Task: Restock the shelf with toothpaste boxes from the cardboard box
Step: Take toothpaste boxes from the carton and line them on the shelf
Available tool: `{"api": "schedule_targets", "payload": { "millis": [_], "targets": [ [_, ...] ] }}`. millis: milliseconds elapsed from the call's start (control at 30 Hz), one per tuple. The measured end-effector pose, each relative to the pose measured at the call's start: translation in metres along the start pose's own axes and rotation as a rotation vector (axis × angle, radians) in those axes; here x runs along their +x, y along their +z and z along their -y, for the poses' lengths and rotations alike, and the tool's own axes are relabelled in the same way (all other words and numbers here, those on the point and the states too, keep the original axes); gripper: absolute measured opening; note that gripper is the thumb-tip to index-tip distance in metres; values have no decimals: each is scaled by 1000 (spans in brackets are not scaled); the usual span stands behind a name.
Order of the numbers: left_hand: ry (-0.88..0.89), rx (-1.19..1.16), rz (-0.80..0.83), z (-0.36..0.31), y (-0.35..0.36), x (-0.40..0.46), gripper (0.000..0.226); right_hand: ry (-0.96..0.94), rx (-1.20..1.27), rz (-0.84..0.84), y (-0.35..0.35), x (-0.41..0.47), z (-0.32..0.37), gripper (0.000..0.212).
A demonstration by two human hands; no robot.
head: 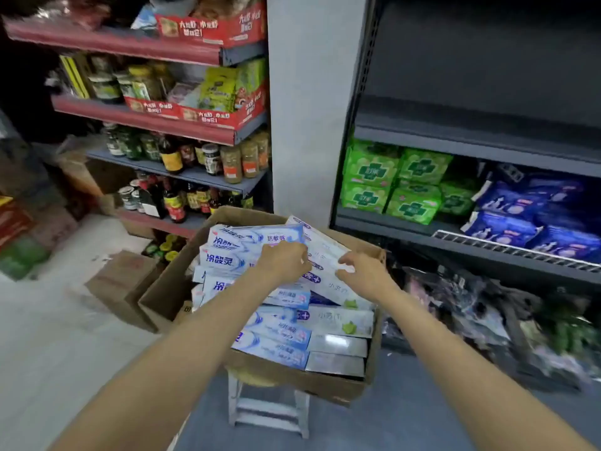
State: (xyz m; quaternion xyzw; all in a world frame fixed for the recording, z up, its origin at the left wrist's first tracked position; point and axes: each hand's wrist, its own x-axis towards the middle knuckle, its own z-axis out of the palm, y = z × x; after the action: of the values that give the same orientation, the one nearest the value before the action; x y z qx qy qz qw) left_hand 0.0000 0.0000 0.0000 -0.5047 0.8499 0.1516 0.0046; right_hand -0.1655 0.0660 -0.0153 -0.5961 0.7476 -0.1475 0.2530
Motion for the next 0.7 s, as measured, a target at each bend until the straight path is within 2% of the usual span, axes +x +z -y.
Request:
{"api": "schedule_targets", "payload": {
  "millis": [133, 233, 300, 433, 567, 700],
  "targets": [
    [6, 1, 241, 40, 14, -4, 35, -3, -3, 78, 22, 7, 7, 53],
    [76, -121, 368, 66, 16, -4, 59, 15, 28, 150, 39, 13, 12, 58],
    [132, -94, 408, 74, 15, -5, 73, 38, 63, 165, 47, 15, 14, 59],
    [174, -31, 366, 74, 19, -6, 73, 48, 94, 155, 51, 16, 17, 59],
    [131, -151, 303, 82, 21, -8, 64, 34, 137, 263, 53, 14, 16, 61],
    [79, -198, 150, 85, 21, -19, 64, 57, 127, 211, 67, 8, 7, 64]
  ]
}}
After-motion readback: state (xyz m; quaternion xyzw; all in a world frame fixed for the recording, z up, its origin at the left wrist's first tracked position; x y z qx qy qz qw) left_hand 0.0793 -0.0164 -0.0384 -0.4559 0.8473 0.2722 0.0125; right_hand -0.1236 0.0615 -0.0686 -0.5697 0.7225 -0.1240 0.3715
